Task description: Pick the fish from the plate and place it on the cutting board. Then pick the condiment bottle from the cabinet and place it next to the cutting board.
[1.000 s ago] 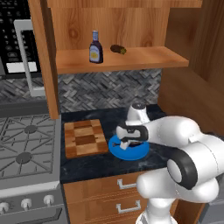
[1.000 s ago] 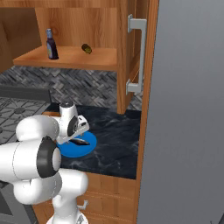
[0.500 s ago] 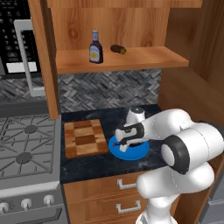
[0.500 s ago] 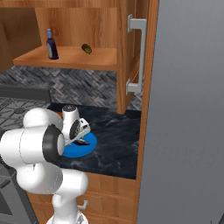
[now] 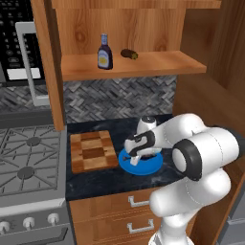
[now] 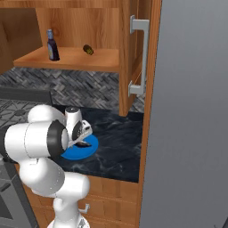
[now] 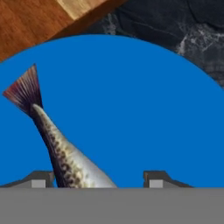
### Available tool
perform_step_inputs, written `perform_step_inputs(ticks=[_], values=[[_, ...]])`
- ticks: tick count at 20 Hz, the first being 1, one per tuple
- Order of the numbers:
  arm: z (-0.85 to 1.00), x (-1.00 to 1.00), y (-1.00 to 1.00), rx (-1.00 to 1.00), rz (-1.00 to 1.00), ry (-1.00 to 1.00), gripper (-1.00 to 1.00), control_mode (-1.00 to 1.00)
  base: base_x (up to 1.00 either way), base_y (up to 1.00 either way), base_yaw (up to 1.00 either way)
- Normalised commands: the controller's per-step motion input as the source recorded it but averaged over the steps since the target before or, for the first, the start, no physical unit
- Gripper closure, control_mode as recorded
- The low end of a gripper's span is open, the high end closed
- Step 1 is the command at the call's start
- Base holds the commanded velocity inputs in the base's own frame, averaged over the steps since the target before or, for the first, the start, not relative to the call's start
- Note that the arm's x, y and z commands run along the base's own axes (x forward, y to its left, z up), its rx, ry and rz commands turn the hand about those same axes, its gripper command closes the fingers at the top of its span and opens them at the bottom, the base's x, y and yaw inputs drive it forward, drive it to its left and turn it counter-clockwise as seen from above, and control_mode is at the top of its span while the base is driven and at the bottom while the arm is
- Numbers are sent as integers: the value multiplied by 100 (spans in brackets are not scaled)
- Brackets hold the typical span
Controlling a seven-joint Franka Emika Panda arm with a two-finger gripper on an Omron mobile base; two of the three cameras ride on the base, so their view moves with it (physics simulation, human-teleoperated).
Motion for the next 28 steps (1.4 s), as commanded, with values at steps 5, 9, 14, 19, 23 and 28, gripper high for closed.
perform_step_inputs(ticks=[5, 9, 14, 19, 23, 28], values=[[-2, 0, 0, 0, 0, 0, 100, -100, 0, 0, 0], [0, 0, 0, 0, 0, 0, 100, -100, 0, 0, 0], [0, 0, 0, 0, 0, 0, 100, -100, 0, 0, 0], [0, 0, 0, 0, 1, 0, 100, -100, 0, 0, 0], [10, 0, 6, 0, 1, 0, 100, -100, 0, 0, 0], [20, 0, 7, 0, 2, -2, 100, -100, 0, 0, 0]])
